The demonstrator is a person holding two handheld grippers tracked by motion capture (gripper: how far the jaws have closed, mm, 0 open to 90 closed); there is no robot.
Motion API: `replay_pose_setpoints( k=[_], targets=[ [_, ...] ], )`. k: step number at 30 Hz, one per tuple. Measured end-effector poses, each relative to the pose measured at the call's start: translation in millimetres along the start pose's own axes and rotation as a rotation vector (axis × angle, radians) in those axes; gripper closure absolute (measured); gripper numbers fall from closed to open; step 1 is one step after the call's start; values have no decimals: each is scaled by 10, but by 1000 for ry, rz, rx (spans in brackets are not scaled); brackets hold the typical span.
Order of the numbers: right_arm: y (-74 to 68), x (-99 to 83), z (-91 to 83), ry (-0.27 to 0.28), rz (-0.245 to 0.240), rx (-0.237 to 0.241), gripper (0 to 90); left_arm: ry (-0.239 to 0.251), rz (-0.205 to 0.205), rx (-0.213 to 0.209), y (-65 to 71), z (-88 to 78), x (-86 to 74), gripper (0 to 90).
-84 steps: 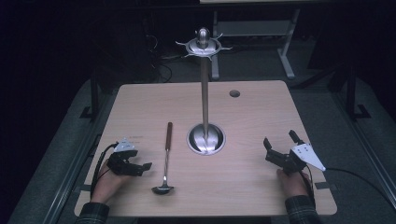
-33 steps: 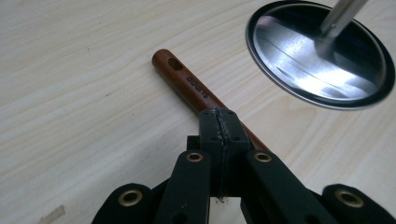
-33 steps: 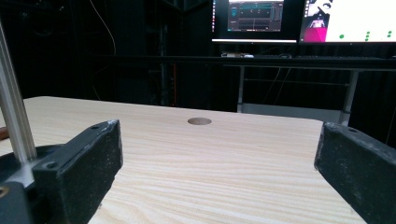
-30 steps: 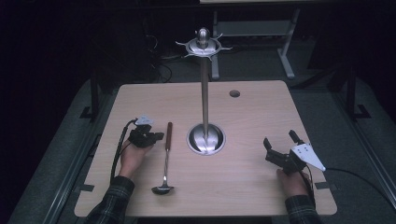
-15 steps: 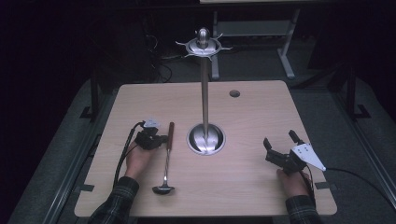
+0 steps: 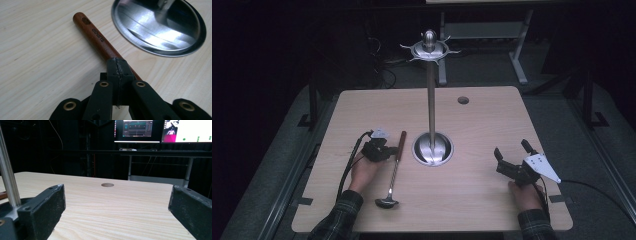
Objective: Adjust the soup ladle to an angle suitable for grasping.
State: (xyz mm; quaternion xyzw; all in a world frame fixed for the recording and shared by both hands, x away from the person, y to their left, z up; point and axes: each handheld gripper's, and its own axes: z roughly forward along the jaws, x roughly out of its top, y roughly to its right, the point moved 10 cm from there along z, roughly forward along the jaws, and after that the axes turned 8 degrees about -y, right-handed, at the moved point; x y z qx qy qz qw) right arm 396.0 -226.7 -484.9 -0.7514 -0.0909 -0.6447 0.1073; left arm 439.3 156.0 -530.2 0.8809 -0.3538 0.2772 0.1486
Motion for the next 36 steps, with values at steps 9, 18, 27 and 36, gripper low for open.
replay_pose_setpoints(
  k=[9,18,27,36],
  targets=[
    [-1,-1,0,-1,-1,0,2,-3,21,-28,110,22,35,900],
    [-2,0,1,0,-1,0,2,-9,38,-45,184,27,52,900],
    [0,-1,0,-1,-1,0,2,-6,30,-60,218,-29,59,900],
    [-1,0,0,0,0,1,2,-39,23,-92,348,-220,6,900]
  ],
)
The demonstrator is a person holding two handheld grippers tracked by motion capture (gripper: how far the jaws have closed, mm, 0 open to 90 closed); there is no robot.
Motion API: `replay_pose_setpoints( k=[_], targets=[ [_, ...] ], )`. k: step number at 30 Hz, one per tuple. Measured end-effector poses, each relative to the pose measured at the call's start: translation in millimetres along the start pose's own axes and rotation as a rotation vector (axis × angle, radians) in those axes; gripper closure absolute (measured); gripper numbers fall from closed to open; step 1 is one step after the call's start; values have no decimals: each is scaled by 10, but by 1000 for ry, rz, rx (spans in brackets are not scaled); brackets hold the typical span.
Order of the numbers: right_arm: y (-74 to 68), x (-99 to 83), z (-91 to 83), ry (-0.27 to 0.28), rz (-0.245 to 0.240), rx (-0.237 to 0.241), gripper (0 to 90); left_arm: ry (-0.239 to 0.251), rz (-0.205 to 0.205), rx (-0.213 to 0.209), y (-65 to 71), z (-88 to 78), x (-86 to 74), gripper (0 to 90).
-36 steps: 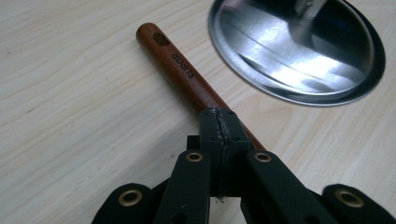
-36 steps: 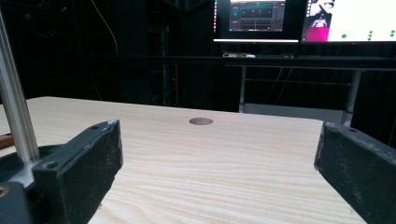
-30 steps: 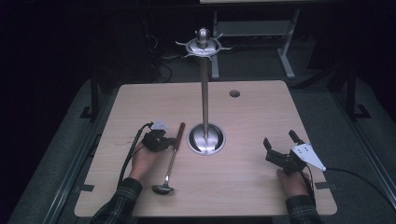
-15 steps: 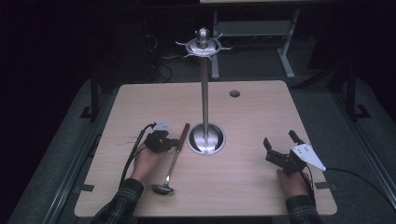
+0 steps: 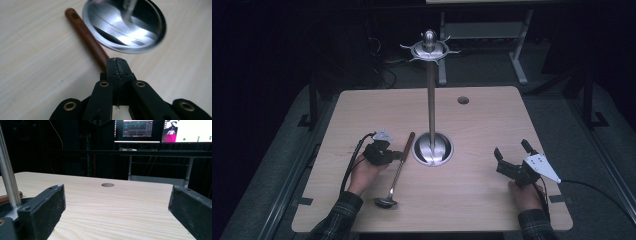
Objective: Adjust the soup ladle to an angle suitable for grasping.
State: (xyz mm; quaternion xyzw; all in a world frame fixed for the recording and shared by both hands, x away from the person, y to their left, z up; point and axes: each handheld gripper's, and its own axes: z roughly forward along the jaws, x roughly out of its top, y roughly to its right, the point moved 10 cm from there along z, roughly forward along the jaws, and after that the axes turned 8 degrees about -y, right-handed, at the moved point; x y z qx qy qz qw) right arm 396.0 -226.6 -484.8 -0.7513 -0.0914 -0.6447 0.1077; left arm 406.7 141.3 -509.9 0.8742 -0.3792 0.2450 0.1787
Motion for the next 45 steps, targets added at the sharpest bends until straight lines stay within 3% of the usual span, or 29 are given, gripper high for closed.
replay_pose_setpoints(
  k=[4,16,24,34,45],
  targets=[
    [0,2,0,2,0,2,2,-50,16,-7,96,-81,-99,900],
    [-1,1,0,2,0,4,2,-106,30,-51,458,-217,-362,900],
    [-2,0,-1,0,-1,4,2,-177,61,-52,627,-167,-535,900],
    [-1,0,-1,1,-1,4,2,-244,78,-28,622,-60,-608,900],
    [-1,1,-1,1,1,5,2,-267,58,7,508,-89,-663,900]
  ],
)
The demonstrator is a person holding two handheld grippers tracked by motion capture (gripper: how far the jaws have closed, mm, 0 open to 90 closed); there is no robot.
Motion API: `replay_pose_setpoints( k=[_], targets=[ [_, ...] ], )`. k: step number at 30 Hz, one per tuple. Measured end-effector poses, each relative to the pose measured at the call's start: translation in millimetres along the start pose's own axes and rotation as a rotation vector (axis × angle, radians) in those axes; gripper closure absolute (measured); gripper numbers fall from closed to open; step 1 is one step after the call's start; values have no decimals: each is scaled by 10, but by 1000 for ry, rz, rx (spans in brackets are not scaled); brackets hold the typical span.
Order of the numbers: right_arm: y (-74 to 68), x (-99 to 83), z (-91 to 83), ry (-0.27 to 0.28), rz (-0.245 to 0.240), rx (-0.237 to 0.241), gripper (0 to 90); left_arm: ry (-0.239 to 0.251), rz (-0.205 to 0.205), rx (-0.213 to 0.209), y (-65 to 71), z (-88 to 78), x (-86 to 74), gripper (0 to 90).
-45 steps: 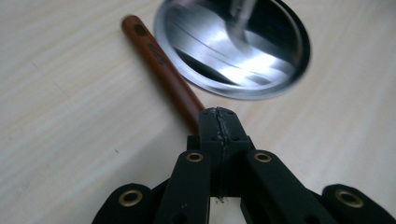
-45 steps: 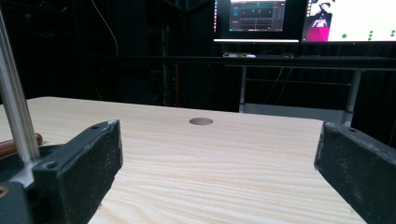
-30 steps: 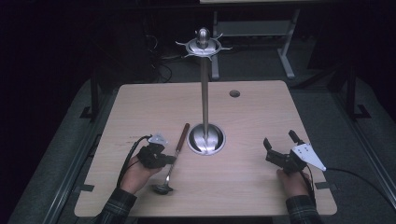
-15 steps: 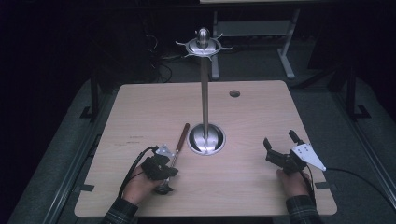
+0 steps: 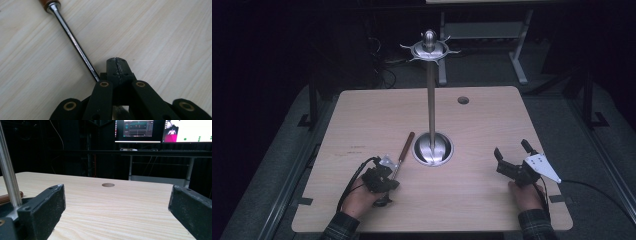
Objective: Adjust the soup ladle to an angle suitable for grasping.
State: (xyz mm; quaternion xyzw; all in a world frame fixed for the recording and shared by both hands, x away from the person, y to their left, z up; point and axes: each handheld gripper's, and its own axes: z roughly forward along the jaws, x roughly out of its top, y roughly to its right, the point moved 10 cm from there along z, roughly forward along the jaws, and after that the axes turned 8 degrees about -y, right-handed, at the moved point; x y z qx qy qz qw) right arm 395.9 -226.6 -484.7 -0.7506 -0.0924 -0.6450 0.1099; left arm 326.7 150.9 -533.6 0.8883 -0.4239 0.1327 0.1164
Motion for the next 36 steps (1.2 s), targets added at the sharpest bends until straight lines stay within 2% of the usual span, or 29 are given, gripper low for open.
replay_pose_setpoints(
  k=[8,10,14,22,32,36],
  targets=[
    [-1,-1,-1,-1,-1,3,2,-21,-29,40,-174,-60,-97,900],
    [-1,-1,-1,-1,0,3,2,-15,-52,48,-212,-70,-116,900],
    [-2,-1,-1,-1,0,3,2,-39,-44,87,-309,-102,-169,900],
    [-1,-1,-1,-1,-1,3,2,-43,-87,93,-451,-164,-251,900],
    [-2,-1,-1,-1,-2,3,2,-45,-141,145,-694,-238,-351,900],
    [-5,-1,0,-1,-1,2,2,-35,-169,149,-780,-263,-385,900]
  ],
)
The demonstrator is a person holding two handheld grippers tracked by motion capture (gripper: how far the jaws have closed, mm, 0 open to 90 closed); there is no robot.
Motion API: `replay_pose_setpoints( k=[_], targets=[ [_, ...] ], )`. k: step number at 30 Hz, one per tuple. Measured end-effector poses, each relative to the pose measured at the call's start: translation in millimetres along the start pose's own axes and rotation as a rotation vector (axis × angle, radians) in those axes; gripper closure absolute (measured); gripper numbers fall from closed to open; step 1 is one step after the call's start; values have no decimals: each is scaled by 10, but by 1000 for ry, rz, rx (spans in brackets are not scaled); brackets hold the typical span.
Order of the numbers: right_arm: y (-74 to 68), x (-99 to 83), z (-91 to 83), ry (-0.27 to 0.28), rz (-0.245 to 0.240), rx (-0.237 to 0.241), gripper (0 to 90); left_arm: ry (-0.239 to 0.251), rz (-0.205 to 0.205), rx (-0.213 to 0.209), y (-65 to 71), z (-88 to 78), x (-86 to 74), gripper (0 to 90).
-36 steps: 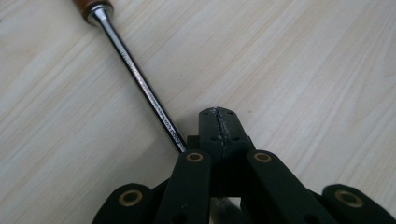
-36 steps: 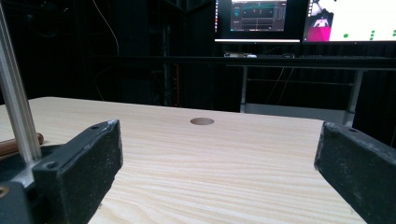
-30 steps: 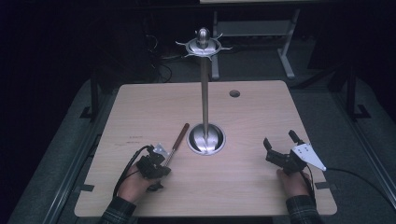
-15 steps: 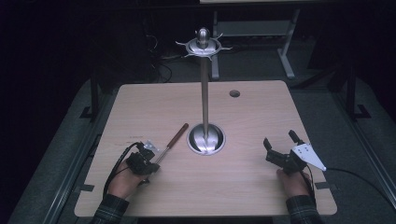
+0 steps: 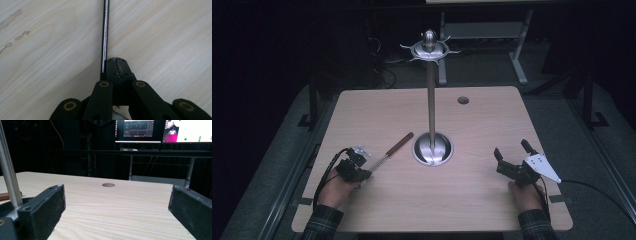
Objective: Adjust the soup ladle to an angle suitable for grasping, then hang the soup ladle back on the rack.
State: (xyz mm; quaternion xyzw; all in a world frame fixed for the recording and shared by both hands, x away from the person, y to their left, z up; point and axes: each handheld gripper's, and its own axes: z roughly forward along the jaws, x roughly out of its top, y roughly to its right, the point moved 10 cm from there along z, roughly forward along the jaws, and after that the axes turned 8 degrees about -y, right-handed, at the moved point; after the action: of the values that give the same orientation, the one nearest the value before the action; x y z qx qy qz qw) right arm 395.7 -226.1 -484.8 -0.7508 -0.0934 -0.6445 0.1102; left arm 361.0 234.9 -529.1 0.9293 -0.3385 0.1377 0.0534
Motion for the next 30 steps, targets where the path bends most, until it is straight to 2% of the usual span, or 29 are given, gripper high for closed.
replay_pose_setpoints(
  k=[4,14,17,20,27,30],
  targets=[
    [-2,-2,-1,-2,0,-1,2,11,-2,-6,-21,-18,7,900],
    [3,1,0,1,0,-2,2,64,0,-48,50,-120,121,900],
    [5,1,0,1,2,-1,2,66,-2,-58,58,-135,145,900],
    [5,1,0,1,0,-2,2,56,16,-63,55,-153,167,900],
    [3,1,0,1,0,-2,2,68,16,-86,45,-161,308,881],
    [5,1,1,1,-1,-2,2,72,29,-91,16,-157,390,866]
  ],
)
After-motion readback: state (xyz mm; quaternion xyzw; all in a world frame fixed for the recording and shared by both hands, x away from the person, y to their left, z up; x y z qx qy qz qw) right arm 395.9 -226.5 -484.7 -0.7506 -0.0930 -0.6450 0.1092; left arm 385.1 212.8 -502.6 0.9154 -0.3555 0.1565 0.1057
